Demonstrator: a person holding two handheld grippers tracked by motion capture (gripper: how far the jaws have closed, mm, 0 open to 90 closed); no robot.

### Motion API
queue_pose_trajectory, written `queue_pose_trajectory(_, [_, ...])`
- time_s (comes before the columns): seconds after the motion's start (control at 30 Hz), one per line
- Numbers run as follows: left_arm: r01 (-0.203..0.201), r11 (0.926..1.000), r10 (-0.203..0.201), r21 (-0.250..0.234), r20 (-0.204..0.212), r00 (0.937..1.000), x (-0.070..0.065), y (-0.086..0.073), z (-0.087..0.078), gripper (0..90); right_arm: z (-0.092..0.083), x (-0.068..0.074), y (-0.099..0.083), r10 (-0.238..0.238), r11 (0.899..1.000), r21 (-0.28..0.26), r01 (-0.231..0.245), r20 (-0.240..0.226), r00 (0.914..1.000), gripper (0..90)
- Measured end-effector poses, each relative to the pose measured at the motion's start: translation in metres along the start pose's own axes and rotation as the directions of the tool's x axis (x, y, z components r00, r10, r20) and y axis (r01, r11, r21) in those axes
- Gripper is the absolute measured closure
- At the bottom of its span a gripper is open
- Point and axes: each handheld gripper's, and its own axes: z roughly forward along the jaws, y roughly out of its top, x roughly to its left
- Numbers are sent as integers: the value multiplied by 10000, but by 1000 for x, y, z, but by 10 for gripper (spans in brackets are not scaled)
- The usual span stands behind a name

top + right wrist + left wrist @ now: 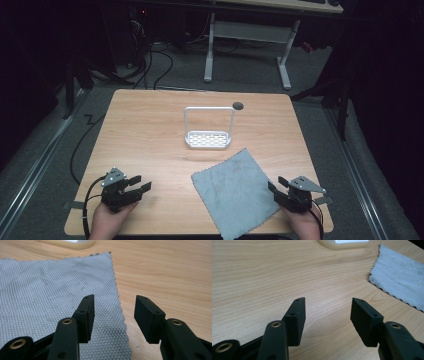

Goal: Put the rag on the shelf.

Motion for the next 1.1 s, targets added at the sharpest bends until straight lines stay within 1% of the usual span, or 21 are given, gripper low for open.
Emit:
queue_pose_trajectory(0.23, [-162,9998,161,86,39,9999,-3,1,3,457,0,0,-2,37,9999,118,-37,-21,10000,515])
queue_pose_trajectory(0.33, [-134,9999,133,79,132,9998,-3,1,3,460,-2,0,-2,19,10000,52,-19,-4,10000,518])
queue_pose_trajectory(0.37, [-122,9999,121,57,250,9996,-4,1,3,483,-2,0,-2,93,9999,47,-93,34,10000,520])
queue_pose_trajectory(0.4, [-141,9998,136,106,424,9990,-6,1,4,549,-2,0,-2,143,9999,26,-143,49,9999,524])
queue_pose_trajectory(0.43, [-146,9996,132,261,534,9985,-9,2,5,643,-2,0,-2,160,9999,-26,-160,66,9999,530])
queue_pose_trajectory(0.47, [-168,9987,133,491,706,9974,-15,4,8,758,-2,0,-1,184,9998,-36,-184,74,9998,536])
queue_pose_trajectory(0.5, [-186,9985,141,513,872,9961,-20,5,10,866,-2,0,-1,191,9998,-58,-191,65,9998,549])
queue_pose_trajectory(0.53, [-244,9984,186,517,1097,9938,-28,8,14,900,-2,1,-1,201,9998,-70,-200,51,9998,555])
queue_pose_trajectory(0.57, [-379,9976,297,584,1350,9904,-38,11,19,900,-3,1,0,188,9998,-103,-187,26,9998,562])
queue_pose_trajectory(0.63, [-833,9931,676,822,1778,9817,-61,15,34,900,-3,1,0,95,9998,-156,-95,9,10000,572])
queue_pose_trajectory(0.67, [-1187,9889,956,894,2288,9688,-85,21,51,900,-4,1,-1,94,9998,-155,-94,-31,10000,578])
queue_pose_trajectory(0.7, [-1187,9889,956,894,2288,9688,-85,21,51,900,-4,1,-1,94,9998,-155,-94,-31,10000,578])
queue_pose_trajectory(0.77, [-1518,9831,1193,1026,2709,9552,-108,26,69,900,-4,0,-1,142,9998,-147,-143,-78,9999,582])
queue_pose_trajectory(0.83, [-1932,9747,1490,1128,3170,9366,-132,29,85,900,-4,0,-1,173,9997,-166,-175,-119,9998,584])
queue_pose_trajectory(0.9, [-2340,9636,1748,1295,3575,9174,-153,29,99,900,-5,1,-2,190,9996,-185,-193,-144,9997,585])
queue_pose_trajectory(0.93, [-2864,9464,2138,1492,3750,9020,-169,26,109,900,-5,1,-2,212,9996,-178,-215,-163,9996,588])
queue_pose_trajectory(0.97, [-2864,9464,2138,1492,3750,9020,-169,26,109,900,-5,1,-2,212,9996,-178,-215,-163,9996,588])
queue_pose_trajectory(1.0, [-3069,9374,2262,1645,3824,8959,-175,23,113,900,-5,0,-2,206,9996,-198,-210,-168,9996,589])
queue_pose_trajectory(1.03, [-3211,9293,2321,1825,3879,8920,-178,20,116,900,-6,0,-2,189,9996,-199,-193,-162,9997,590])
queue_pose_trajectory(1.07, [-3336,9221,2406,1959,3851,8910,-179,18,118,900,-6,0,-2,189,9996,-199,-193,-162,9997,590])
queue_pose_trajectory(1.1, [-3444,9209,2555,1827,3845,8871,-178,15,117,900,-6,0,-2,209,9996,-200,-212,-163,9996,591])
